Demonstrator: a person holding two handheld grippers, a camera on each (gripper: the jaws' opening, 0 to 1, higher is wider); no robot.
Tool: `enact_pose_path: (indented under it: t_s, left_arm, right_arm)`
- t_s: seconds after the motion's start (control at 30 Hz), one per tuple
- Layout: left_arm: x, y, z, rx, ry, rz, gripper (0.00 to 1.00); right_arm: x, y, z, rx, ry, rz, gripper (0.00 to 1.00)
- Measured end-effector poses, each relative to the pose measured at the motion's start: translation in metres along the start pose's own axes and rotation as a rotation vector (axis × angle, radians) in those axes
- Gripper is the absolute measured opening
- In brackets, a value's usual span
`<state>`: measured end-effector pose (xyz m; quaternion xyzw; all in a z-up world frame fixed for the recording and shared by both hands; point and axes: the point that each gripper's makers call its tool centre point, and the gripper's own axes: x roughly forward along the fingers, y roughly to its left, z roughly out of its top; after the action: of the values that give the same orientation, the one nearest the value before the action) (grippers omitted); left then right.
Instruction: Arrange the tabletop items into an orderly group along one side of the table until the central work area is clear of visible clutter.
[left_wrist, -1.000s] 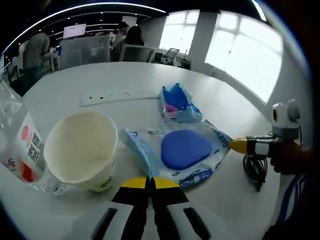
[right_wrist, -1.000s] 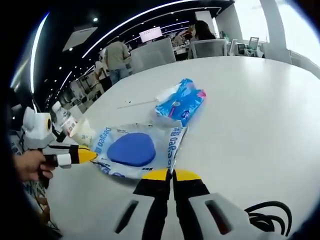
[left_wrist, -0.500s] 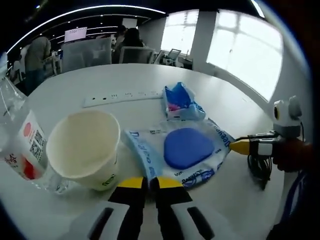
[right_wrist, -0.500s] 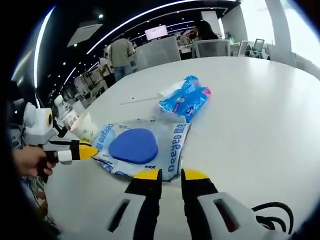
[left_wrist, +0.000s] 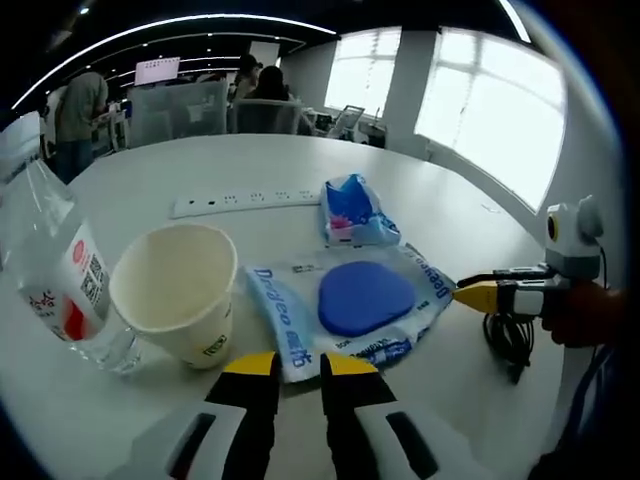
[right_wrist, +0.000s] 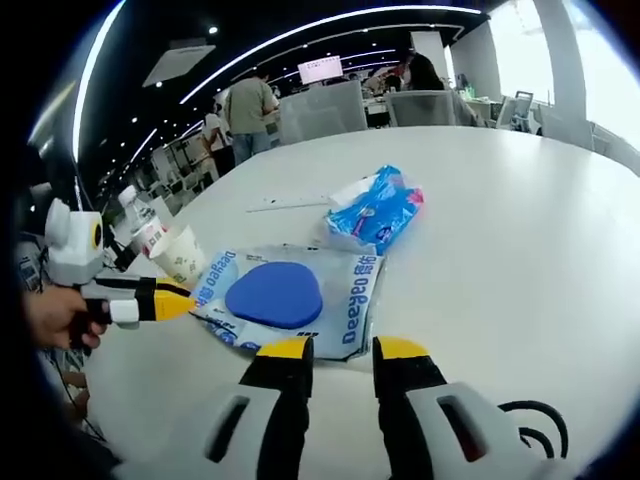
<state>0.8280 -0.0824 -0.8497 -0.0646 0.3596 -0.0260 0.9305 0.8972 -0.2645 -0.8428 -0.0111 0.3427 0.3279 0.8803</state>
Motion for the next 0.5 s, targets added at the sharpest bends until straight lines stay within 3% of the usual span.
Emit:
enact_pose_path:
  t_s: [0.13, 0.5]
  left_arm:
    - [-0.010, -0.009, 0.000, -0.007, -0.012, -0.002, 0.16]
    - [-0.026, -0.033, 0.007, 0.002, -0.065, -0.016, 0.22]
  right_arm:
    - [-0.008, 0.004, 0.003, -0.029, -0.017, 0.025, 0.29]
    - [-0.026, 0.002, 0.010, -0.075, -0.063, 0.029, 0.36]
